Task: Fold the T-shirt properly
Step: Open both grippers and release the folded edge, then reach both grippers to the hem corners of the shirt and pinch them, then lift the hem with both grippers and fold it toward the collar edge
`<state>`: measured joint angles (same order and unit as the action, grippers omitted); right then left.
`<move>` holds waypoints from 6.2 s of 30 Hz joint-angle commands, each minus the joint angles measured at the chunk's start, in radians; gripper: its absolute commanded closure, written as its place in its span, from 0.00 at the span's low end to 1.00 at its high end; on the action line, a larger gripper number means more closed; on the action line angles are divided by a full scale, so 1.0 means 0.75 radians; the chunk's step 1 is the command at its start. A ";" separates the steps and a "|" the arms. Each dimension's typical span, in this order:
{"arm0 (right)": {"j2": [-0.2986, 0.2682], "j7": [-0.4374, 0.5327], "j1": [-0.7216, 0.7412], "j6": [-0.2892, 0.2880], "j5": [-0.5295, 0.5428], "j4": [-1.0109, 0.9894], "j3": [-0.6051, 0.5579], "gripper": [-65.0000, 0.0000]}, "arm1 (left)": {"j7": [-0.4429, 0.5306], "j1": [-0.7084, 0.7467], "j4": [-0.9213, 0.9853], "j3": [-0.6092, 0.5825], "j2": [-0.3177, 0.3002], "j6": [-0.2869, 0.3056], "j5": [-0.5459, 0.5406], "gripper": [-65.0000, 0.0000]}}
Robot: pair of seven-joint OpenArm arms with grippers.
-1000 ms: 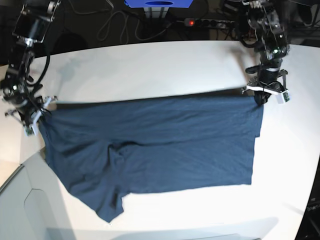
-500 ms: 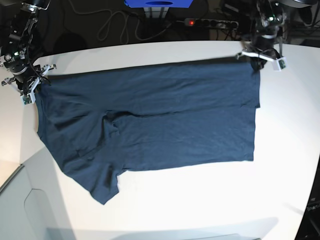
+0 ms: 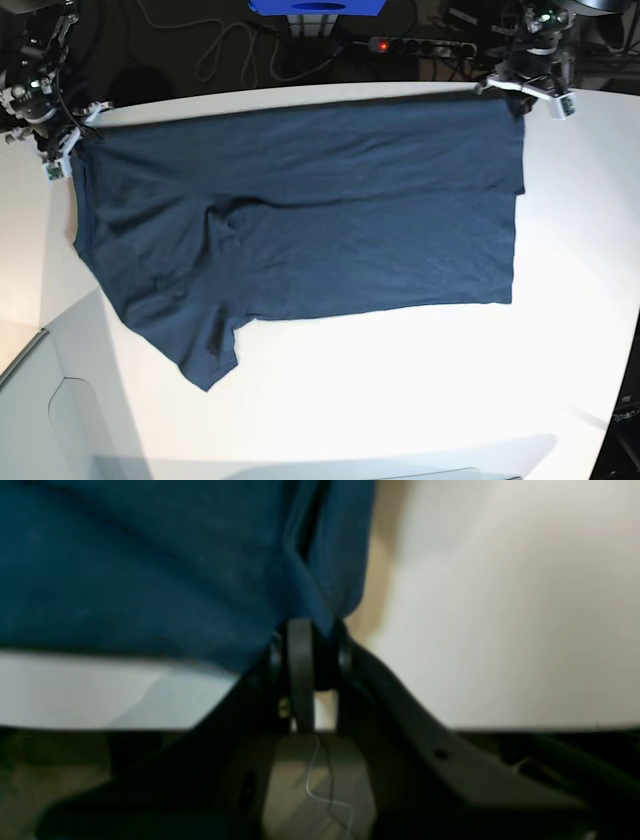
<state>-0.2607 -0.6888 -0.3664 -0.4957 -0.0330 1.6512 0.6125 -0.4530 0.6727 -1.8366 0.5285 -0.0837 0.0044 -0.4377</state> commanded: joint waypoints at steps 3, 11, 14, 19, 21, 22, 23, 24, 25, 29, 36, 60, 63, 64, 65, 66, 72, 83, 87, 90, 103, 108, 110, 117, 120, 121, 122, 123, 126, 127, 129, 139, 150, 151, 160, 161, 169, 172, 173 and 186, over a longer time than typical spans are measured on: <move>-0.028 0.015 0.001 -0.001 -0.006 0.025 0.056 1.00 | 0.022 0.004 -0.062 0.043 -0.012 -0.005 0.004 1.00; -0.026 0.007 -0.003 -0.001 -0.006 0.025 0.058 1.00 | 0.018 0.002 -0.073 0.031 -0.010 -0.005 0.006 1.00; -0.009 0.011 -0.020 -0.001 -0.006 0.025 0.060 1.00 | 0.018 0.008 -0.069 0.031 -0.008 -0.005 0.006 1.00; -0.011 0.009 -0.028 -0.001 -0.006 0.027 0.056 1.00 | 0.018 0.012 -0.060 0.031 -0.006 -0.005 0.006 1.00; -0.009 0.007 -0.030 -0.001 -0.006 0.025 0.054 1.00 | 0.016 0.012 -0.060 0.031 -0.004 -0.005 0.002 1.00; -0.007 0.005 -0.030 -0.001 -0.006 0.025 0.052 0.99 | 0.016 0.012 -0.060 0.031 -0.004 -0.005 0.000 1.00; 0.001 0.005 -0.030 -0.001 -0.006 0.025 0.052 0.96 | 0.014 0.012 -0.060 0.031 -0.004 -0.005 0.000 1.00; 0.013 0.005 -0.030 -0.001 -0.006 0.025 0.054 0.92 | 0.014 0.014 -0.062 0.031 -0.002 -0.005 -0.002 1.00; 0.017 0.005 -0.030 -0.001 -0.006 0.025 0.056 0.86 | 0.008 0.014 -0.062 0.031 -0.002 -0.005 -0.002 1.00; 0.023 0.011 -0.030 -0.001 -0.006 0.025 0.060 0.58 | -0.105 0.008 -0.073 0.041 -0.002 -0.009 -0.002 0.78; 0.066 0.013 -0.030 -0.001 -0.004 0.140 0.166 0.42 | -0.127 0.014 -0.116 0.041 -0.002 -0.007 -0.005 0.62; 0.138 0.011 0.031 -0.001 -0.006 0.275 0.142 0.42 | -0.136 -0.816 0.177 -0.006 -0.188 -0.007 0.008 0.51; 0.138 0.011 0.031 -0.001 -0.008 0.275 0.150 0.42 | -0.121 -0.966 0.410 -0.069 -0.231 -0.007 0.008 0.51; 0.138 0.011 0.027 -0.001 -0.008 0.275 0.152 0.42 | -0.121 -1.015 0.502 -0.098 -0.254 -0.007 0.008 0.51; 0.136 0.011 0.025 -0.001 -0.008 0.275 0.152 0.42 | -0.115 -1.066 0.580 -0.129 -0.272 -0.007 0.008 0.51; 0.136 0.009 0.025 -0.001 -0.008 0.275 0.152 0.42 | -0.091 -1.119 0.670 -0.168 -0.288 -0.005 0.008 0.51; 0.138 0.005 0.031 0.003 -0.008 0.277 0.148 0.42 | 0.175 -1.291 1.044 -0.421 -0.364 -0.011 0.008 0.51; 0.132 0.009 0.035 0.003 -0.008 0.279 0.144 0.42 | 0.290 -1.373 1.292 -0.577 -0.364 -0.013 0.008 0.52; 0.115 0.005 0.091 0.003 -0.008 0.279 0.148 0.42 | 0.290 -1.375 1.304 -0.577 -0.360 -0.011 0.008 0.62; 0.083 0.003 0.125 0.003 -0.008 0.279 0.144 0.42 | 0.290 -1.375 1.308 -0.577 -0.360 -0.009 0.008 0.80; -0.095 -0.200 0.700 0.001 -0.008 -0.075 -0.228 0.42 | 0.290 -1.369 1.265 -0.569 -0.360 -0.009 0.004 1.00; -0.095 -0.149 0.991 0.001 -0.008 -0.472 -0.318 0.42 | 0.290 -1.307 1.118 -0.567 -0.360 -0.009 0.006 1.00; -0.095 -0.059 1.097 0.001 -0.008 -0.683 -0.366 0.42 | 0.288 -1.285 1.061 -0.567 -0.360 -0.011 0.006 1.00; -0.101 0.387 1.367 0.005 -0.008 -1.302 -0.570 0.42 | 0.282 -1.258 1.028 -0.567 -0.360 -0.017 0.006 1.00; -0.095 0.574 1.398 0.009 -0.008 -1.431 -0.584 0.42 | 0.282 -1.252 1.026 -0.567 -0.360 -0.017 0.008 1.00; -0.095 0.621 1.406 0.016 -0.008 -1.464 -0.584 0.42 | 0.280 -1.252 1.026 -0.567 -0.360 -0.017 0.008 1.00; -0.093 0.678 1.410 0.036 -0.008 -1.493 -0.582 0.42 | 0.280 -1.252 1.028 -0.567 -0.360 -0.017 0.008 1.00; -0.091 0.725 1.410 0.067 -0.008 -1.511 -0.582 0.42 | 0.280 -1.252 1.032 -0.567 -0.360 -0.017 0.008 1.00; -0.060 0.821 1.408 0.173 -0.010 -1.550 -0.584 0.42 | 0.278 -1.252 1.032 -0.567 -0.360 -0.017 0.008 1.00; -0.058 0.838 1.408 0.189 -0.010 -1.570 -0.584 0.42 | 0.278 -1.252 1.032 -0.569 -0.360 -0.017 0.008 1.00; -0.056 0.868 1.408 0.214 -0.010 -1.615 -0.584 0.42 | 0.278 -1.252 1.032 -0.571 -0.360 -0.017 0.008 1.00; -0.054 0.911 1.400 0.241 -0.008 -1.685 -0.811 0.43 | 0.284 -1.250 1.038 -0.573 -0.360 -0.017 0.008 1.00; -0.060 0.911 1.402 0.241 -0.008 -1.675 -0.844 0.97 | 0.278 -1.250 1.024 -0.567 -0.360 -0.017 0.008 1.00; -0.060 0.915 1.402 0.241 -0.006 -1.675 -0.844 0.99 | 0.278 -1.250 1.014 -0.567 -0.360 -0.017 0.004 1.00; -0.065 0.954 1.304 0.234 0.000 -1.454 -0.811 1.00 | 0.276 -1.143 0.797 -0.497 -0.360 -0.017 -0.002 1.00; -0.065 0.952 1.267 0.234 0.000 -1.405 -0.769 1.00 | 0.276 -1.133 0.776 -0.491 -0.358 -0.017 -0.002 1.00; -0.058 0.850 1.075 0.230 0.000 -1.100 -0.527 1.00 | 0.282 -1.047 0.676 -0.487 -0.358 -0.017 -0.002 1.00; -0.056 0.842 1.009 0.230 0.000 -0.996 -0.490 1.00 | 0.286 -1.019 0.629 -0.487 -0.358 -0.017 -0.002 1.00; -0.056 0.842 0.974 0.230 0.000 -0.951 -0.482 1.00 | 0.288 -1.002 0.607 -0.485 -0.358 -0.017 -0.002 1.00; -0.054 0.840 0.711 0.230 0.000 -0.570 -0.474 1.00 | 0.278 -0.857 0.406 -0.319 -0.288 -0.007 -0.005 1.00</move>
<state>-0.2852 -0.0879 0.1478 -0.3271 -0.0475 1.2041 0.2523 -0.2718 0.0410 -1.5101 0.2829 -0.2871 -0.0032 -0.4374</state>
